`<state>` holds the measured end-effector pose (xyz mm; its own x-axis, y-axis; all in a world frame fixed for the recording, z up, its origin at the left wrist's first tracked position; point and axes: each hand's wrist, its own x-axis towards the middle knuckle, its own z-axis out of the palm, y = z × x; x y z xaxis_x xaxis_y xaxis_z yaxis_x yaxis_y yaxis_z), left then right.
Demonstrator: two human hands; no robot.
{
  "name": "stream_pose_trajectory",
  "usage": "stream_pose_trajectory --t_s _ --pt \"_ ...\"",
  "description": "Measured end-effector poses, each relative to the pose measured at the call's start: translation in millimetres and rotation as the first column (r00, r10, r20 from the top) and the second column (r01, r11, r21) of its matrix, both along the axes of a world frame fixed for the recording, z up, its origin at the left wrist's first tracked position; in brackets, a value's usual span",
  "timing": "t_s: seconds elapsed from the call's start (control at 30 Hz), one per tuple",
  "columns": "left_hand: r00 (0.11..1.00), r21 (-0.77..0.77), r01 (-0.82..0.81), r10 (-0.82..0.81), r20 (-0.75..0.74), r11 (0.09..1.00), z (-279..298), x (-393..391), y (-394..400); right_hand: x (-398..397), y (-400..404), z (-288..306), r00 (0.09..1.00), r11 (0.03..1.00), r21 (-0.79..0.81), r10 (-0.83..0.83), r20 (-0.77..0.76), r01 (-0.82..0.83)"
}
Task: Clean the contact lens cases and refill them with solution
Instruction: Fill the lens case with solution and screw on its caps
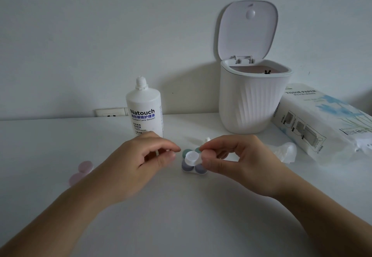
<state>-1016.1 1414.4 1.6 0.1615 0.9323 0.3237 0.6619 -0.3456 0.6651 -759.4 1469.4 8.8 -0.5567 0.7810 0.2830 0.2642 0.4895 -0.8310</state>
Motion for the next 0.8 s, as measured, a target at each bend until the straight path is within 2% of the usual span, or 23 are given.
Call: stream_pose_trajectory --t_s 0.13,0.27,0.4,0.5,0.8 --pt "0.992 0.015 -0.019 0.017 0.127 1.0 -2.1 5.6 1.2 0.4 -0.1 0.4 1.0 1.0 -0.009 -0.008 0.013 0.008" --pt "0.946 0.055 -0.061 0.04 0.321 0.997 -2.9 12.1 2.1 0.1 -1.5 0.9 1.0 0.999 -0.03 -0.013 0.011 0.014" --pt "0.897 0.069 -0.045 0.01 0.443 0.997 -2.0 18.8 0.2 -0.7 -2.8 1.5 1.0 0.999 -0.031 -0.007 0.025 0.007" --pt "0.887 0.052 -0.019 -0.007 0.461 0.998 -1.9 24.2 -1.6 -3.0 -4.1 1.0 0.999 0.999 -0.032 -0.011 0.031 0.012" --pt "0.929 0.036 -0.005 -0.009 0.371 0.999 -3.5 32.0 -2.4 -5.5 -5.1 -0.2 0.999 0.998 -0.041 0.039 0.002 -0.039"
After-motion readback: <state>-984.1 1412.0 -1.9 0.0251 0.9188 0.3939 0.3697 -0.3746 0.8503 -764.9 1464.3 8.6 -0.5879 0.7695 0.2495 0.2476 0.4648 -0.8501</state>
